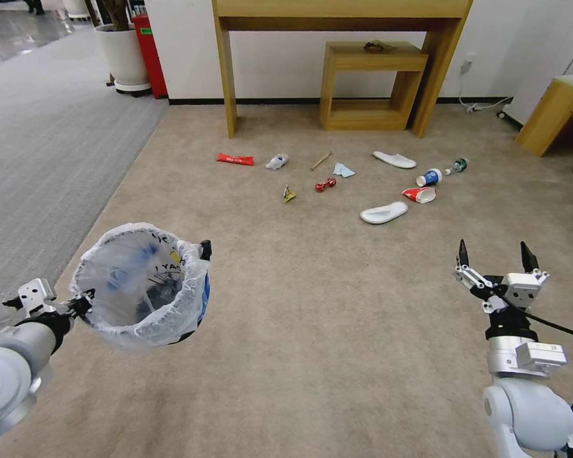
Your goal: Pick up the trash bin and place the garbage on the floor into it.
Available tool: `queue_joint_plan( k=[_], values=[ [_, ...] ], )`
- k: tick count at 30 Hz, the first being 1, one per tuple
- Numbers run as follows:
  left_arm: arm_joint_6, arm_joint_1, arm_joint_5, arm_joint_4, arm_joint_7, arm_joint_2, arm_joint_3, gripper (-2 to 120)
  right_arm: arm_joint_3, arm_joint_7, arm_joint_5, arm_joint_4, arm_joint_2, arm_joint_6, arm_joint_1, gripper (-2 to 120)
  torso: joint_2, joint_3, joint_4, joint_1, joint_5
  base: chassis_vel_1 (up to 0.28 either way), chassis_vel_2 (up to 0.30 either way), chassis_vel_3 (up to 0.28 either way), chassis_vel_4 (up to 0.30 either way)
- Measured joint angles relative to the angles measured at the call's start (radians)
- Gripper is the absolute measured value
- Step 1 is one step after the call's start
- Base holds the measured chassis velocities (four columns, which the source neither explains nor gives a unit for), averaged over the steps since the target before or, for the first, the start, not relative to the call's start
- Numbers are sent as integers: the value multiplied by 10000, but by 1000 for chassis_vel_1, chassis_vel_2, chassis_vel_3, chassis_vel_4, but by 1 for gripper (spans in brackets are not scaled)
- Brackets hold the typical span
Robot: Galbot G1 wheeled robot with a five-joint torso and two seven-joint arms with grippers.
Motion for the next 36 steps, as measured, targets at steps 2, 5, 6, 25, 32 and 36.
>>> queue_joint_plan(
  k=[2, 5, 6, 25, 32, 36],
  values=[
    [0, -4, 1, 12, 12, 0, 4, 0, 1, -1, -1, 0, 4, 3, 0, 100, 0, 0, 0, 0, 0, 0, 0, 0, 0],
    [0, -8, 5, 17, 23, 4, 6, 0, 3, -1, -1, 5, 10, 7, -1, 100, 0, 0, 0, 0, 1, 0, 0, 0, 0],
    [0, -9, 6, 17, 30, 6, 10, 0, 5, -2, -1, 12, 11, 8, -2, 100, 0, 0, 0, 0, 1, 0, 0, 0, 0],
    [1, -15, 50, 7, 65, 0, 19, 0, 28, 21, 13, 70, 12, 19, -20, 100, 0, 0, 0, 0, 1, 2, 86, 3, -80],
    [1, -4, 118, -26, 73, -30, 116, 0, 30, 28, 42, 78, -8, 20, -5, 100, 0, 1, 1, -1, 1, -6, 62, 9, -79],
    [1, 0, 194, -59, 80, -53, 190, 0, 26, 28, 45, 78, -2, 19, -2, 100, 0, 0, 0, 0, 1, -13, 72, 14, -80]
  ],
)
